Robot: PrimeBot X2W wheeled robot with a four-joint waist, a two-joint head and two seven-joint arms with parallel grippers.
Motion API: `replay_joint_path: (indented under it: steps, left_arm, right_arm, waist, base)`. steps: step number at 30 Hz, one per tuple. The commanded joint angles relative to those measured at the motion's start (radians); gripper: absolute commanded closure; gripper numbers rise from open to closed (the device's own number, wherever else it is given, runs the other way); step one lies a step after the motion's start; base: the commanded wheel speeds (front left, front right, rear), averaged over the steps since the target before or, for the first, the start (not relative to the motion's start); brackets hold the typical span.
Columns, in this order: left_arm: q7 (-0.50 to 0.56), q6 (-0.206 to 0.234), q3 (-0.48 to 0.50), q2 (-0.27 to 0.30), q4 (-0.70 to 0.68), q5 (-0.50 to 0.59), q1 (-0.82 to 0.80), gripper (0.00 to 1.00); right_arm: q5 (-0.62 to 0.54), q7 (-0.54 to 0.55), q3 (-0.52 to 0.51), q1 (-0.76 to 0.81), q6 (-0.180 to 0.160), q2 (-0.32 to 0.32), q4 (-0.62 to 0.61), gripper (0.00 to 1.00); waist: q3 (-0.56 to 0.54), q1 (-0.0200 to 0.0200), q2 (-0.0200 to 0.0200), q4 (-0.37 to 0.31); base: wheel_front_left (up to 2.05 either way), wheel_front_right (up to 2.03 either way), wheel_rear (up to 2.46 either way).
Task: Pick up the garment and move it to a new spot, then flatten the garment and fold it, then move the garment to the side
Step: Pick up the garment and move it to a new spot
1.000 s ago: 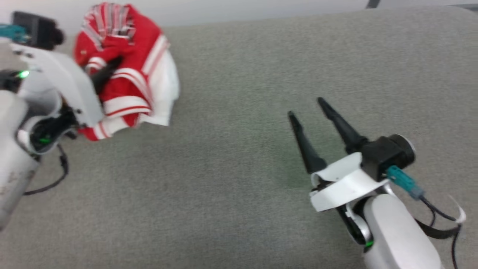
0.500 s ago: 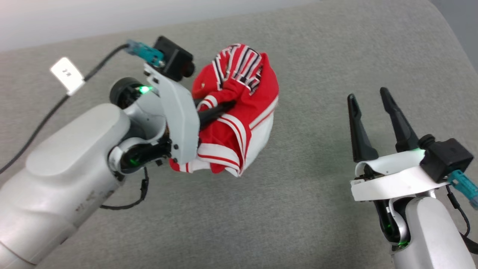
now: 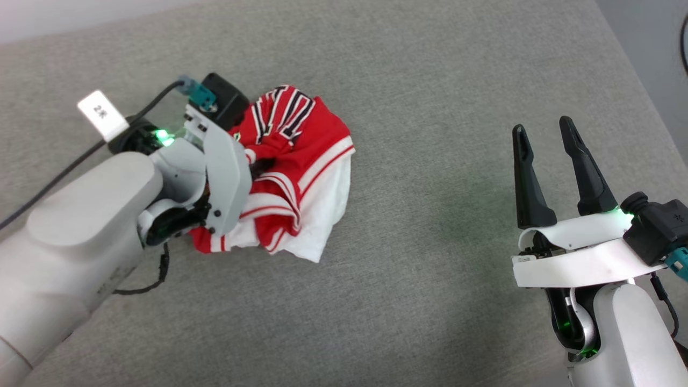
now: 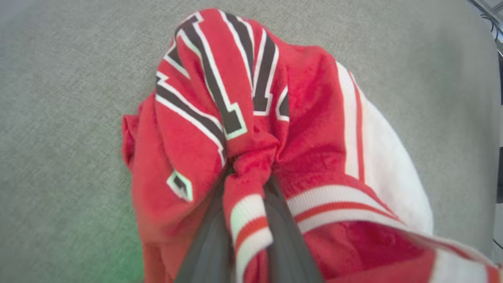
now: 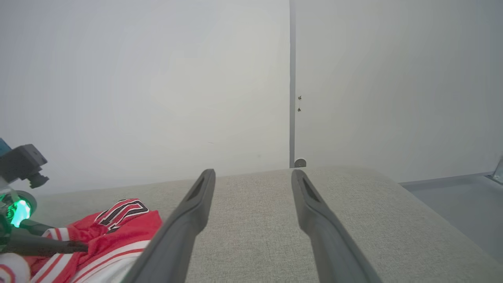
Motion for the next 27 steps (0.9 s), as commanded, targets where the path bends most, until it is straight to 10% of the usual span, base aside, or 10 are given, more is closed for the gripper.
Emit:
replay_joint_path:
  steps: [1, 15, 19, 20, 27]
  left_arm:
    - [-0.009, 0.002, -0.017, 0.012, 0.035, 0.018, -0.006, 1.0]
    - [0.059, 0.006, -0.069, -0.006, 0.104, 0.156, 0.08, 1.0]
    - [0.008, 0.006, -0.069, -0.019, 0.091, 0.146, 0.069, 0.52]
    - [-0.009, 0.006, -0.067, -0.021, 0.095, 0.149, 0.059, 0.0]
    - [-0.137, 0.004, -0.052, -0.062, 0.114, 0.091, 0.012, 0.0]
  right_arm:
    - [0.006, -0.005, 0.001, 0.014, 0.0, 0.002, -0.008, 0.0]
    - [0.022, -0.005, 0.013, -0.019, 0.0, 0.002, -0.035, 0.0]
    - [0.01, -0.005, 0.009, -0.015, 0.0, 0.003, -0.028, 0.0]
    - [0.006, -0.005, 0.008, -0.014, 0.0, 0.002, -0.026, 0.0]
    - [-0.024, -0.005, -0.003, -0.005, 0.0, 0.002, 0.007, 0.0]
  waist:
    - [0.021, 0.0, 0.0, -0.023]
    - [0.054, 0.0, 0.0, -0.023]
    - [0.043, 0.0, 0.0, -0.006]
    - [0.039, 0.0, 0.0, 0.0]
    - [-0.015, 0.0, 0.0, 0.064]
  base:
    - [0.0, 0.0, 0.0]
    - [0.0, 0.0, 0.0]
    - [0.0, 0.0, 0.0]
    - [0.0, 0.0, 0.0]
    - [0.0, 0.0, 0.0]
